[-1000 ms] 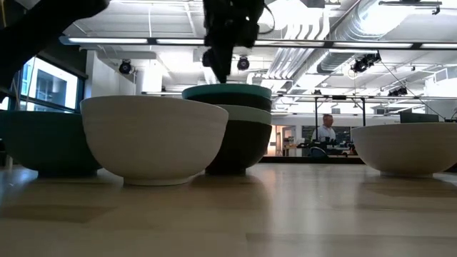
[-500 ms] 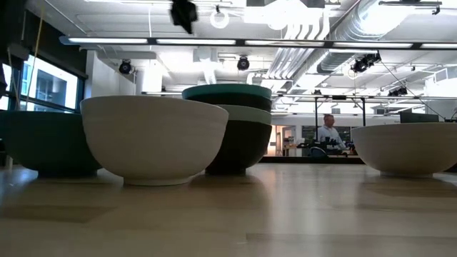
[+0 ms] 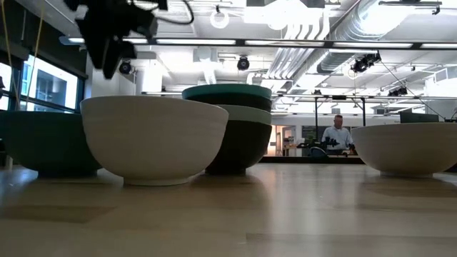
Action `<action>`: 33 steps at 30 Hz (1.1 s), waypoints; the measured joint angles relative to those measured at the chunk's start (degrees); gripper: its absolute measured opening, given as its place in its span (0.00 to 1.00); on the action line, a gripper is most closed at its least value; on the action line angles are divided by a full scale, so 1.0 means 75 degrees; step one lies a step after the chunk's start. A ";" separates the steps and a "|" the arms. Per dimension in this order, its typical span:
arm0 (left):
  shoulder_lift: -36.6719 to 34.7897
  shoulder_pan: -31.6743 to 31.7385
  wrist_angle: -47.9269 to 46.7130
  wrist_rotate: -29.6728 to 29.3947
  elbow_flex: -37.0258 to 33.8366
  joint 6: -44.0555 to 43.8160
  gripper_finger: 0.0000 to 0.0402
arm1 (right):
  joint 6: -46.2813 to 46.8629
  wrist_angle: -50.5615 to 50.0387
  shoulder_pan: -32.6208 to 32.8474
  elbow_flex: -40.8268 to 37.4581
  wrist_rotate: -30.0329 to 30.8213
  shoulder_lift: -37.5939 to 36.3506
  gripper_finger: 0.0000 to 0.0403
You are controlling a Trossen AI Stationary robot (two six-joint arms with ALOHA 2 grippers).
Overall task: Nest bowls inside each other
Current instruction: Stack the green bowl on top of the light blue bowl
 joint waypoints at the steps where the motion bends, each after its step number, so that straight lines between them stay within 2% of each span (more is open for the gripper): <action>1: -0.0051 0.0011 0.0225 0.0040 -0.0284 -0.0003 0.47 | -0.0053 0.0081 0.0000 0.0000 0.0002 0.0000 0.28; 8: -0.0061 0.0008 0.1482 0.0323 -0.1559 0.0039 0.46 | -0.0120 0.0222 0.0000 0.0000 -0.0003 0.0000 0.28; 25: -0.0061 0.0528 0.2870 0.0957 -0.2734 0.0003 0.45 | -0.0141 0.0224 0.0003 0.0000 -0.0152 0.0000 0.28; 29: -0.0061 0.0616 0.2924 0.1052 -0.2940 0.0001 0.39 | -0.0161 0.0224 0.0003 0.0000 -0.0152 0.0000 0.28; 33: -0.0061 0.0702 0.2934 0.1095 -0.3127 -0.0011 0.26 | -0.0161 0.0224 0.0003 0.0000 -0.0151 0.0000 0.28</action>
